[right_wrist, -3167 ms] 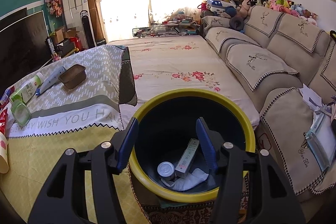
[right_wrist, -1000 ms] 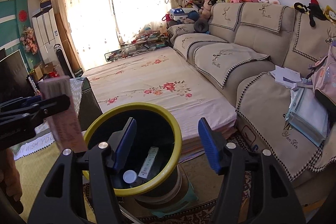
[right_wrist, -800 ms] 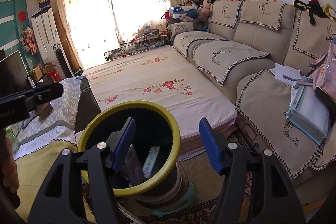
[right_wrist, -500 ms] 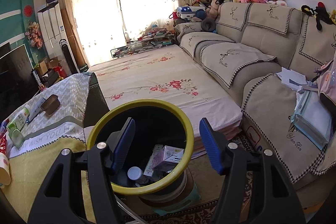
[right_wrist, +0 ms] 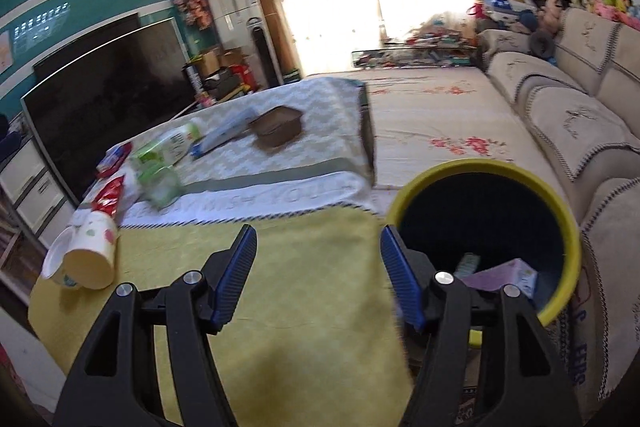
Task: Collect trash
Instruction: 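Open the left gripper over the bin to drop the milk carton, then grasp the white paper cup rim with the right gripper and lift it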
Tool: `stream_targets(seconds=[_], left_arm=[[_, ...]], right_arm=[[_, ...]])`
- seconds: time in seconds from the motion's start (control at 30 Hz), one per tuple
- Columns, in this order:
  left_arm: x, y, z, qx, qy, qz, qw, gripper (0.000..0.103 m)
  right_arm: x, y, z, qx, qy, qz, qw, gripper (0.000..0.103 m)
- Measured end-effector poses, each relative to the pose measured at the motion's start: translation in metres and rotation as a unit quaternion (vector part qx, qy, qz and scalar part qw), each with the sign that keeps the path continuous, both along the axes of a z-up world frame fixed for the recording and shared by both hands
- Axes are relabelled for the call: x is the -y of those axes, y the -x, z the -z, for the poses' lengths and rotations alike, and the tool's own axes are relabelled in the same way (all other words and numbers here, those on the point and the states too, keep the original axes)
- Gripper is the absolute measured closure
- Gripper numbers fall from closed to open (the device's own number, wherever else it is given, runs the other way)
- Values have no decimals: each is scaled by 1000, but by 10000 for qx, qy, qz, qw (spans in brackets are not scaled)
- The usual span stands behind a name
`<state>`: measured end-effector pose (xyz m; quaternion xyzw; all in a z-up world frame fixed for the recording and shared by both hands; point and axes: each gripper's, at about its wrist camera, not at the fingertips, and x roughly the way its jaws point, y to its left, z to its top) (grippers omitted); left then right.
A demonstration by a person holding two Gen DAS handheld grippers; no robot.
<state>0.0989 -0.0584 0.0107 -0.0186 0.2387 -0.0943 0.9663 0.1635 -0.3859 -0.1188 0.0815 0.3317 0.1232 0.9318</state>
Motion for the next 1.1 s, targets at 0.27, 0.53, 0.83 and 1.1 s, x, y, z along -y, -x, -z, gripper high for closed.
stream_targets(seconds=[0.27,0.53,0.83,1.1], left_arm=[[-98,33,9,36,-22,-1066,9943,26],[-125,46,28,-155,179,-1310,9911,26],[-128,48,33,-178,229,-1296,9911,26],[-129,41,37,-248,245,-1265,9913,26]], right_arm=[[-102,5,8,-261,-79,-1636,9861,42],[-167,6,19,-570,91,-2323,9709,44],[-193,-16,21,-713,149,-2248,9717,70],[-186,-15,11,-549,-7,-2127,9756,100]])
